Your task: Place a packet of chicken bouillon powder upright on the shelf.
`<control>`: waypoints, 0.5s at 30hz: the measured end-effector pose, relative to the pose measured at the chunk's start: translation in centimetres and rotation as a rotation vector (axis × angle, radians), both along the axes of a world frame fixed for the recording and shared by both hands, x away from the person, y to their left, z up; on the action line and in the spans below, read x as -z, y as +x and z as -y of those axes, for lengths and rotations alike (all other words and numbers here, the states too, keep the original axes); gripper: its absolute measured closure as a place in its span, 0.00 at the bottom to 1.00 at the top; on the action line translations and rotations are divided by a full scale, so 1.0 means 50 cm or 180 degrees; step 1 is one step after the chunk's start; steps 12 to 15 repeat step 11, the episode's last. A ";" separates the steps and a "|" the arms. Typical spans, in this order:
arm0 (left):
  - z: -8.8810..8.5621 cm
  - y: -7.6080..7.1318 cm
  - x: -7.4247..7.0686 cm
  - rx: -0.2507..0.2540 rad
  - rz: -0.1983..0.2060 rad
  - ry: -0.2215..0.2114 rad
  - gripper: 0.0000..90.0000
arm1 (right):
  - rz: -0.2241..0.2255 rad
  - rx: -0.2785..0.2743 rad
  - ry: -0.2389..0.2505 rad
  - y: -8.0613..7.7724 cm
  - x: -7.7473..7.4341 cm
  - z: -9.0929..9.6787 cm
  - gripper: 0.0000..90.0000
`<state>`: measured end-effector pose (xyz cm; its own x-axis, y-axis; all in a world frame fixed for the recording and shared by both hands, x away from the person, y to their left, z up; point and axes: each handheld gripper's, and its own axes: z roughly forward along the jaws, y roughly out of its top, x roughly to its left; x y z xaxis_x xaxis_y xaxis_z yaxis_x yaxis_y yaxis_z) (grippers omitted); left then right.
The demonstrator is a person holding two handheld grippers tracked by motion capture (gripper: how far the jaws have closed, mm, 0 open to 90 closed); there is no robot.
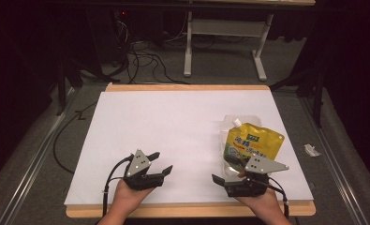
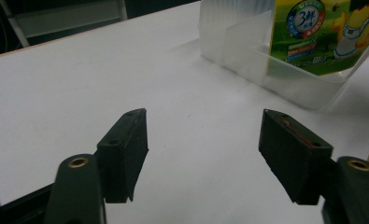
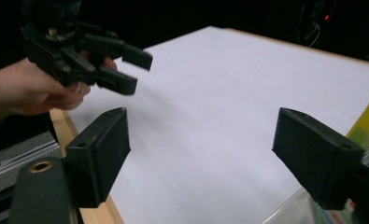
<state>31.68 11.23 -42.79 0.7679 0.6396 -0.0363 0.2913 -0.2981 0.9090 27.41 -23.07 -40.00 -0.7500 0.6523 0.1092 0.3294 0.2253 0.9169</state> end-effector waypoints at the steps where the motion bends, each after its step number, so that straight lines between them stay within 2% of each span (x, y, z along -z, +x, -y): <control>1: -0.001 -0.001 -0.001 -0.0005 0.0011 -0.0014 0.34 | -0.0031 0.0013 -0.0017 0.002 0.001 -0.002 0.17; 4: -0.003 -0.003 -0.004 -0.0020 0.0017 -0.0052 0.31 | -0.0022 0.0042 0.0036 0.004 -0.001 0.004 0.17; 15: -0.004 -0.002 -0.004 -0.0044 -0.0003 -0.0049 0.30 | -0.0014 0.0055 0.0034 0.001 -0.002 0.012 0.17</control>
